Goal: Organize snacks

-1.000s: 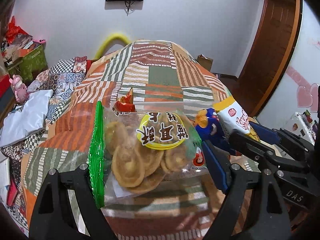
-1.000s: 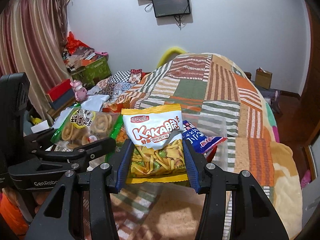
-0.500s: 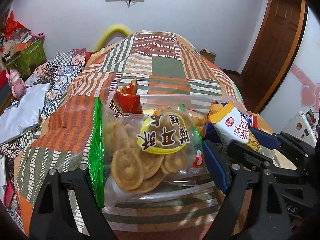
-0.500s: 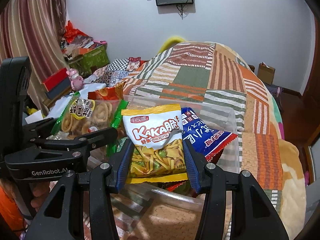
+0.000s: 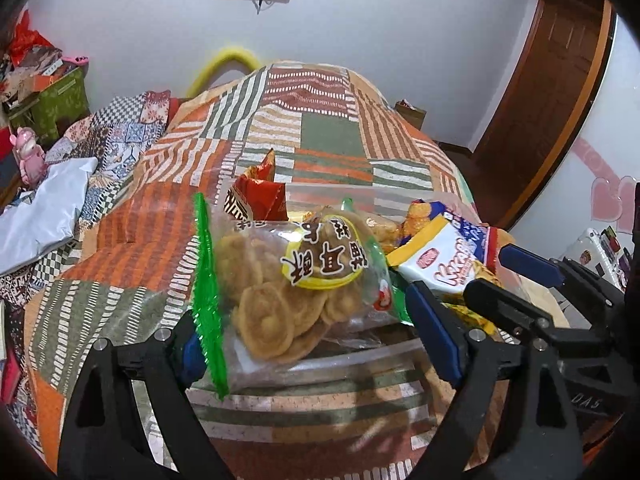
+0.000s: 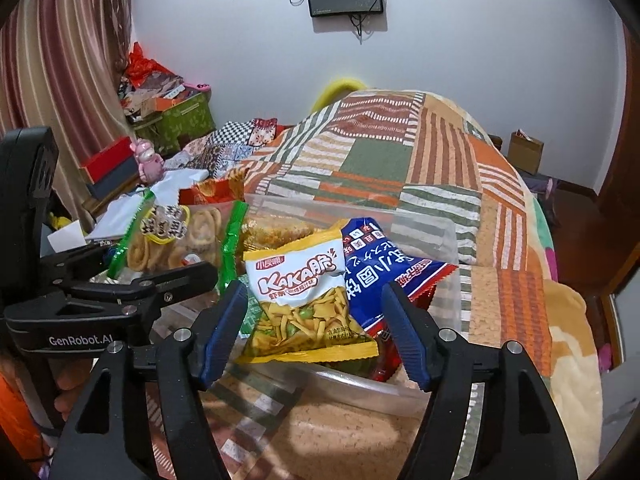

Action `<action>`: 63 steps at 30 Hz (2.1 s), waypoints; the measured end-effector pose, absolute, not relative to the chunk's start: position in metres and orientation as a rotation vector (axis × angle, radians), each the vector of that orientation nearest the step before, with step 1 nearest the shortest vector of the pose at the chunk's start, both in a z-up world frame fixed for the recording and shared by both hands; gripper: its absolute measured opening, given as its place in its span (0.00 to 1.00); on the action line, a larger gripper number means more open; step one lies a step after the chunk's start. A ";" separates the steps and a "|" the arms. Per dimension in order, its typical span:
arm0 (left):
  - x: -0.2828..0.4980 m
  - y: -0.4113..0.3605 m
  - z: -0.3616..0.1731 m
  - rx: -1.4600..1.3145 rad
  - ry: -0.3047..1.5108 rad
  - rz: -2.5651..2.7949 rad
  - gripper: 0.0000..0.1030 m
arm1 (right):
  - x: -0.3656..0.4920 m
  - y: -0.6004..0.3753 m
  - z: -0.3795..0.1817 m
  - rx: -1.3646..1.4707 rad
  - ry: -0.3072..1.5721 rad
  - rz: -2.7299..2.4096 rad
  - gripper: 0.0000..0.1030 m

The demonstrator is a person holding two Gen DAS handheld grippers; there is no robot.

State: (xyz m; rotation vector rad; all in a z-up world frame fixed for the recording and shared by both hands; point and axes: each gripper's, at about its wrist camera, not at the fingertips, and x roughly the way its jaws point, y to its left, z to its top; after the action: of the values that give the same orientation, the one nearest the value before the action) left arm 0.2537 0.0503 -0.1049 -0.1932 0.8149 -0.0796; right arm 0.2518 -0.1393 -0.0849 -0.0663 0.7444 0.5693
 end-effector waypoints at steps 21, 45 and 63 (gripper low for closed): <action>0.148 0.026 -0.005 -0.099 0.511 -0.076 0.87 | 0.183 -0.187 -0.014 0.022 0.556 0.554 0.64; 0.063 0.008 0.020 -0.077 0.360 -0.058 0.99 | 0.111 -0.207 0.002 0.026 0.435 0.470 0.92; 0.060 0.007 0.016 -0.079 0.361 -0.060 0.99 | 0.104 -0.208 0.000 0.033 0.440 0.462 0.92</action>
State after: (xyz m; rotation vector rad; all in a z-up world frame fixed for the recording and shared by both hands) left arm 0.0598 0.0073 0.0159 -0.0788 0.3612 -0.0596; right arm 0.1042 -0.2080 0.0000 0.0333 0.4397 0.4621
